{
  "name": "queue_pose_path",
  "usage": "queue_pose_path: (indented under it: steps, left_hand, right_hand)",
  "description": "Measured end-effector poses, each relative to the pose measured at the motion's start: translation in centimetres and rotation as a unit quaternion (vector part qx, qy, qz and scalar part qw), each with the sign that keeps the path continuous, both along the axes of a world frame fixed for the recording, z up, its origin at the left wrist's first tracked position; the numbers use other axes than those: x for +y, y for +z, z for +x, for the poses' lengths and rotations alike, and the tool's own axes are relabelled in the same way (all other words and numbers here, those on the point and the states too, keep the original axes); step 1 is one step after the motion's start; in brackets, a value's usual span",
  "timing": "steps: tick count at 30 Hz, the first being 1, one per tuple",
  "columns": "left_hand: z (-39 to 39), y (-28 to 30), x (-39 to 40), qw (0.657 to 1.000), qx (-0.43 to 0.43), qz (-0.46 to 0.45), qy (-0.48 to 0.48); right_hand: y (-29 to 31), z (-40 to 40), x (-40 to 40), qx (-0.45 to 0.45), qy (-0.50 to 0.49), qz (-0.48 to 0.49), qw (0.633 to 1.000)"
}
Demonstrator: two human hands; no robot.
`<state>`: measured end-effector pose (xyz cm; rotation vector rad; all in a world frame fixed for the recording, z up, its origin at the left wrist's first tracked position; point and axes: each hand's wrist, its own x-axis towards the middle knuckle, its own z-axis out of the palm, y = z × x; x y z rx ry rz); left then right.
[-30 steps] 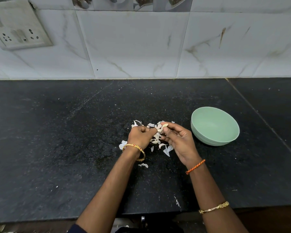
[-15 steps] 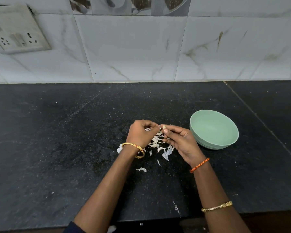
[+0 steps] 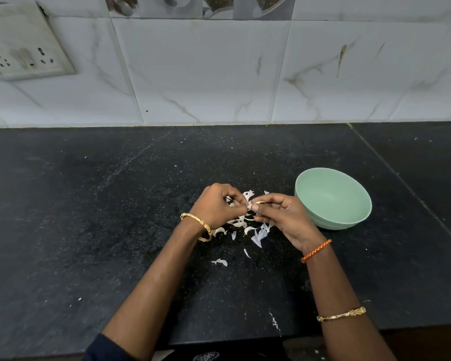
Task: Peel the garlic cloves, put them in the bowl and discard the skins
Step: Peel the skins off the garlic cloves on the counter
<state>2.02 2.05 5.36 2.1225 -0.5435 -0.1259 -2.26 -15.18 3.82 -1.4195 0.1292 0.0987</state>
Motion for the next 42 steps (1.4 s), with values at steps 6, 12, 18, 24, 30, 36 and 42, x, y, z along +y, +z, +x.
queue_pose_path:
  steps: [6, 12, 18, 24, 30, 36, 42]
  left_hand:
    - [-0.6, -0.4, -0.4, 0.998, -0.044, 0.031, -0.013]
    - [-0.9, -0.7, -1.4, 0.994, -0.103, 0.025, 0.011]
    - [-1.3, -1.2, -2.2, 0.990, -0.132, 0.001, 0.047]
    - [-0.9, -1.4, -2.0, 0.994, -0.097, -0.013, 0.048]
    - [-0.6, -1.4, -1.7, 0.990, -0.121, 0.049, 0.048]
    - [-0.9, -0.4, -1.8, 0.979, -0.141, 0.147, 0.009]
    - [-0.8, 0.1, -1.7, 0.967, -0.175, 0.186, -0.020]
  right_hand:
    - [0.1, -0.3, 0.0, 0.039, -0.014, 0.071, 0.997]
    - [0.3, 0.2, 0.4, 0.063, -0.062, 0.119, 0.989]
    - [0.2, 0.4, 1.0, 0.061, -0.090, 0.120, 0.987]
    - [0.1, 0.4, 1.0, 0.066, -0.085, 0.125, 0.986]
    - [0.7, 0.4, 0.4, 0.101, -0.045, 0.091, 0.990]
    - [1.2, 0.5, -0.4, 0.115, 0.002, 0.053, 0.992]
    - [1.8, 0.6, -1.1, 0.130, 0.035, 0.039, 0.990]
